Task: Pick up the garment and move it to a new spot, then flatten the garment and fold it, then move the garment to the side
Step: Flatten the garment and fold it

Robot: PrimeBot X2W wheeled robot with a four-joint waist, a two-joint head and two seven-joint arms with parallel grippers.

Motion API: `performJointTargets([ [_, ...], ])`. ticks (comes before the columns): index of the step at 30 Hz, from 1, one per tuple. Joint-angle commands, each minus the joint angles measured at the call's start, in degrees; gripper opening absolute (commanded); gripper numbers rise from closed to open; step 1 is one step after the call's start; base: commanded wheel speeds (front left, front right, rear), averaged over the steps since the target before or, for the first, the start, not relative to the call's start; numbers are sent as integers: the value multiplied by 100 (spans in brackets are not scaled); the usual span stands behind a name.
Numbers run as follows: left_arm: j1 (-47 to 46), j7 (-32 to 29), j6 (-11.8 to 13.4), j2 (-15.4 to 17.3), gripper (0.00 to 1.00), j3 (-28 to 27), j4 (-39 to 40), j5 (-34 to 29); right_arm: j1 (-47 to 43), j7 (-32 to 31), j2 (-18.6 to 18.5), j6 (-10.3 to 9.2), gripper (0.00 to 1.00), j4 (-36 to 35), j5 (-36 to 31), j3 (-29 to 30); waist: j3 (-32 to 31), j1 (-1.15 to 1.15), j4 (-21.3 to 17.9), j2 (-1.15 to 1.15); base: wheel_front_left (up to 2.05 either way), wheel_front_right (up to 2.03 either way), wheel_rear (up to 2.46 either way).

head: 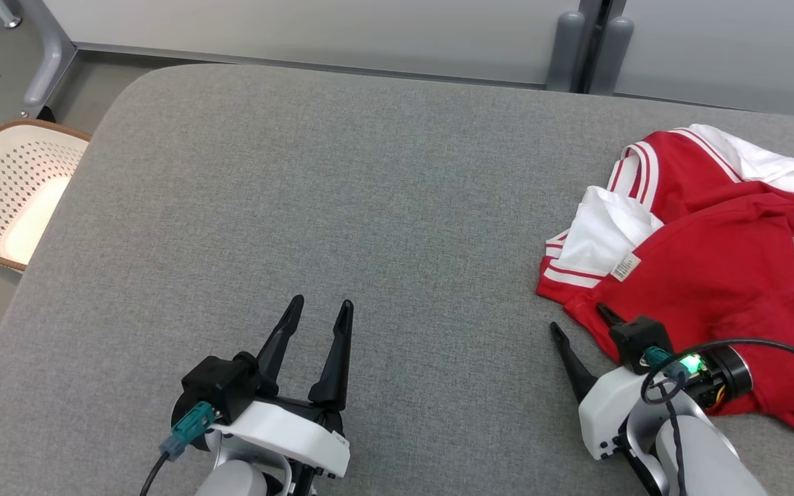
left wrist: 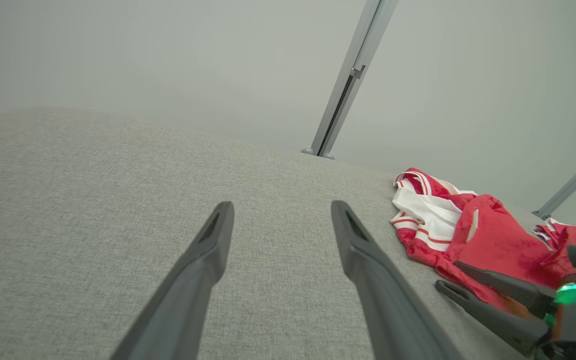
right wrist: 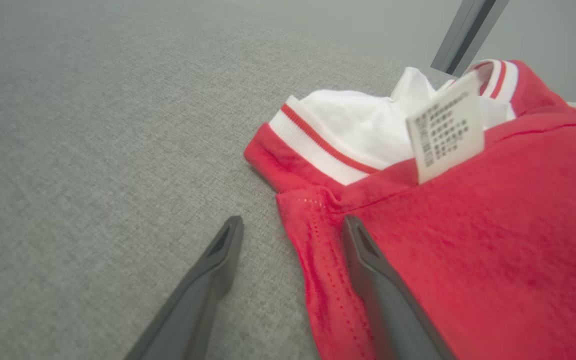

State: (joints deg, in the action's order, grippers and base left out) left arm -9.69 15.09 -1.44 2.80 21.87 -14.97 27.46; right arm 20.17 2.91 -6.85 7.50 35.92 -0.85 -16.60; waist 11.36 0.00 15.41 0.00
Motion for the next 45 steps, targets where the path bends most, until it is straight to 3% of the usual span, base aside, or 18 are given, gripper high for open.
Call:
performJointTargets([
  [1, -60, 7, 22, 22, 100, -1, 5, 19, 48, 33, -9, -1, 73, 24, -5, 10, 8, 0, 8, 0, 0, 0, 0],
  [2, -68, 7, 31, 23, 100, 5, 4, 19, 87, 49, -3, -1, 4, 105, 7, 15, 13, 0, 11, 0, 0, 0, 0],
  [3, -74, 7, 38, 22, 100, 10, 4, 22, 121, 69, -4, -1, 0, 182, 4, 8, 15, 0, 11, 0, 0, 0, 0],
  [12, -23, 7, 63, 22, 100, -105, -41, -25, 350, 380, 43, -1, 0, 235, 39, 23, -121, 0, -257, 0, 0, 0, 0],
  [19, 29, 7, 34, 23, 100, -223, -38, -78, 561, 102, -166, -1, 0, -673, 604, 246, -276, 0, -647, 0, 0, 0, 0],
  [24, 38, 7, 9, 23, 100, -238, -29, -99, 687, -470, -608, -1, 0, -1468, 1071, 1034, -315, 0, -848, 0, 0, 0, 0],
  [29, -38, 7, -2, 24, 100, -241, -17, -89, 638, -990, -902, 0, 0, -1533, 739, 2431, -289, 0, -906, 0, 0, 0, 0],
  [30, -55, 7, -4, 24, 100, -236, -17, -88, 638, -1005, -874, 0, 12, -1507, 615, 2695, -278, 0, -907, 0, 0, 0, 0],
  [31, -71, 7, -8, 23, 100, -229, -20, -90, 638, -1027, -810, 0, 90, -1460, 489, 2931, -267, 0, -908, 0, 0, 0, 0],
  [32, -86, 7, -17, 23, 100, -224, -26, -93, 625, -1037, -748, 0, 100, -1418, 349, 3087, -258, 0, -908, 0, 0, 0, 0],
  [40, -125, 7, -50, 23, 100, -264, -92, -172, 441, -361, -259, -1, 100, -1605, -265, 2842, -255, 0, -924, 0, 0, 0, 0],
  [45, -82, 7, -82, 24, 100, -274, -124, -219, 148, 93, -5, 0, 100, -1775, -60, 2067, -333, 0, -885, 0, 0, 0, 0],
])
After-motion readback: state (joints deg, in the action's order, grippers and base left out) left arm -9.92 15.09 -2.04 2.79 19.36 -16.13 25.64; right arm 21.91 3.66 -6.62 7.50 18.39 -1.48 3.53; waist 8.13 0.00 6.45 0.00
